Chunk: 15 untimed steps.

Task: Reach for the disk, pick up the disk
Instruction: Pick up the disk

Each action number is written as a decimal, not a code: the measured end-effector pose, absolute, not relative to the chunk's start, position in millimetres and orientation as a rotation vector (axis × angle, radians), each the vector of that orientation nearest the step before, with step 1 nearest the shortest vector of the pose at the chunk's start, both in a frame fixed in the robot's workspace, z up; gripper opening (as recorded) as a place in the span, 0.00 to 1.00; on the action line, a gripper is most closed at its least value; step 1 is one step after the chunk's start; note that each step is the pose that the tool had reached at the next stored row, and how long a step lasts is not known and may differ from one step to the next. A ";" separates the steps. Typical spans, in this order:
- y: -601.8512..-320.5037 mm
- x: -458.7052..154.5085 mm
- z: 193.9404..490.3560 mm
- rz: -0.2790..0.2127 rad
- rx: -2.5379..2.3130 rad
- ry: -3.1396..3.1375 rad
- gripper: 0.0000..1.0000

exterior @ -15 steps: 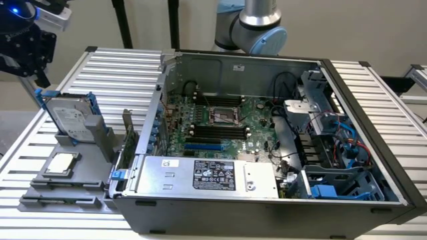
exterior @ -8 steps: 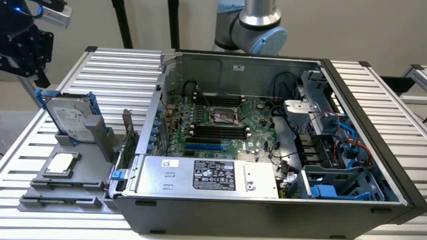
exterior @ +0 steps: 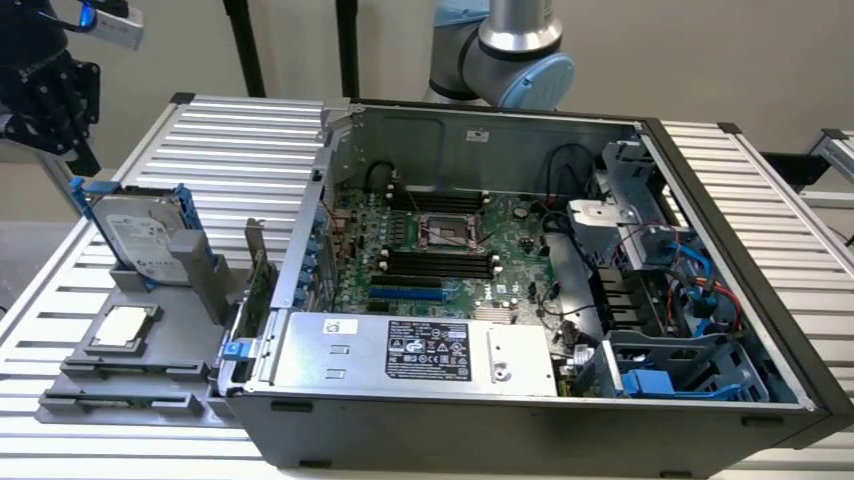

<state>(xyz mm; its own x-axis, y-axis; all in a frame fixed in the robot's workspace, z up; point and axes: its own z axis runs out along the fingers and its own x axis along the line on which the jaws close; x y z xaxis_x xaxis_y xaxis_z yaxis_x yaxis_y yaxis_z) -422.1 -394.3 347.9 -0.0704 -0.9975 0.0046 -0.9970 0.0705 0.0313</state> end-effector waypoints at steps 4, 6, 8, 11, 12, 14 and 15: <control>-394.3 -422.0 348.0 -0.030 2.157 -2.250 0.11; -394.6 -421.6 348.0 -0.030 2.157 -2.249 0.11; -395.8 -420.8 348.0 -0.030 2.159 -2.248 0.11; -399.4 -419.1 348.0 -0.030 2.165 -2.242 0.11; -400.5 -418.5 348.0 -0.030 2.167 -2.240 0.11; -402.3 -417.0 348.0 -0.029 2.173 -2.234 0.11; -403.2 -416.0 347.9 -0.029 2.176 -2.232 0.11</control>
<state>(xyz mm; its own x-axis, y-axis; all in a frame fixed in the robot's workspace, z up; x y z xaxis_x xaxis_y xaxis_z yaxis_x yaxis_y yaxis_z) -416.0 -403.2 347.9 -0.0253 -0.9997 0.0046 -0.9992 0.0254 0.0307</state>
